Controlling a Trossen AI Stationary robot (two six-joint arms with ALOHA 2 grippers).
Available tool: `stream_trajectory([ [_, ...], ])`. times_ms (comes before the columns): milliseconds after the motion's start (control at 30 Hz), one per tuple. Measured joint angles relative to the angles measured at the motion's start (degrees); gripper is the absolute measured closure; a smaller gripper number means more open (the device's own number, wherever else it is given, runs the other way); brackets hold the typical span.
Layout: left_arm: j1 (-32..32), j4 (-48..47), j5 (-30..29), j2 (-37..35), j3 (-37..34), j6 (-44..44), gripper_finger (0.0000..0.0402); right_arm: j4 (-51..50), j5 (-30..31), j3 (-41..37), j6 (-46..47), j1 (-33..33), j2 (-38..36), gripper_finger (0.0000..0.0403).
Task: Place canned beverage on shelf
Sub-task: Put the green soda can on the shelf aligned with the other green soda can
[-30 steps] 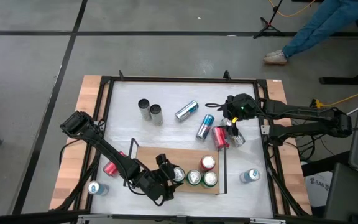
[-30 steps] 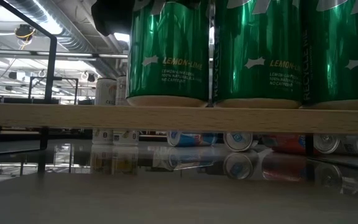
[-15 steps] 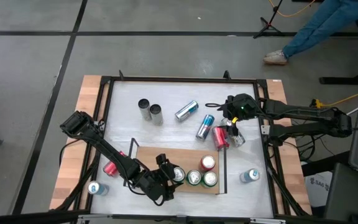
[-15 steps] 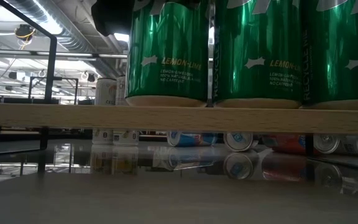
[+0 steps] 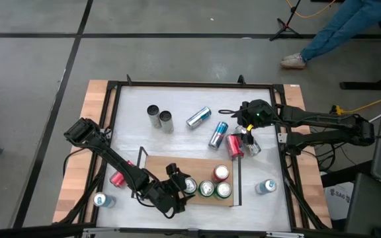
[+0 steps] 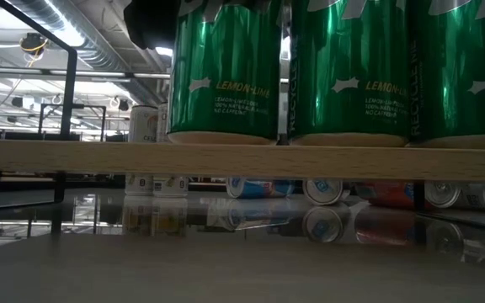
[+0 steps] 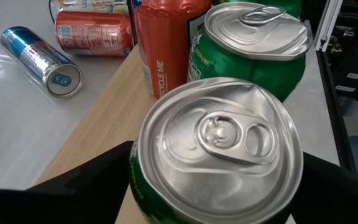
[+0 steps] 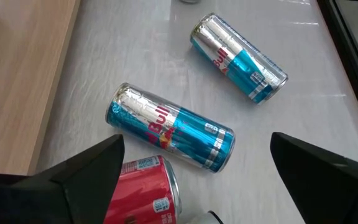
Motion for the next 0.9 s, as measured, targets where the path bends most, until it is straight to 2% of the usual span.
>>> stream_trajectory([
  [167, 0.0, 0.0, 0.0, 0.0, 0.0, 0.0, 0.0023, 0.0, 0.0, 0.0, 0.0, 0.0, 0.0, 0.0008],
  [600, 0.0, -0.1, 2.8, -0.5, 0.0, 0.1, 0.0021, 0.0, 0.0, 0.0, 0.0, 0.0, 0.0, 0.0008],
  [900, 0.2, 0.5, 2.6, -1.3, 0.0, 0.2, 0.0021, 0.0, 0.0, 0.0, 0.0, 0.0, 0.0, 0.0008],
])
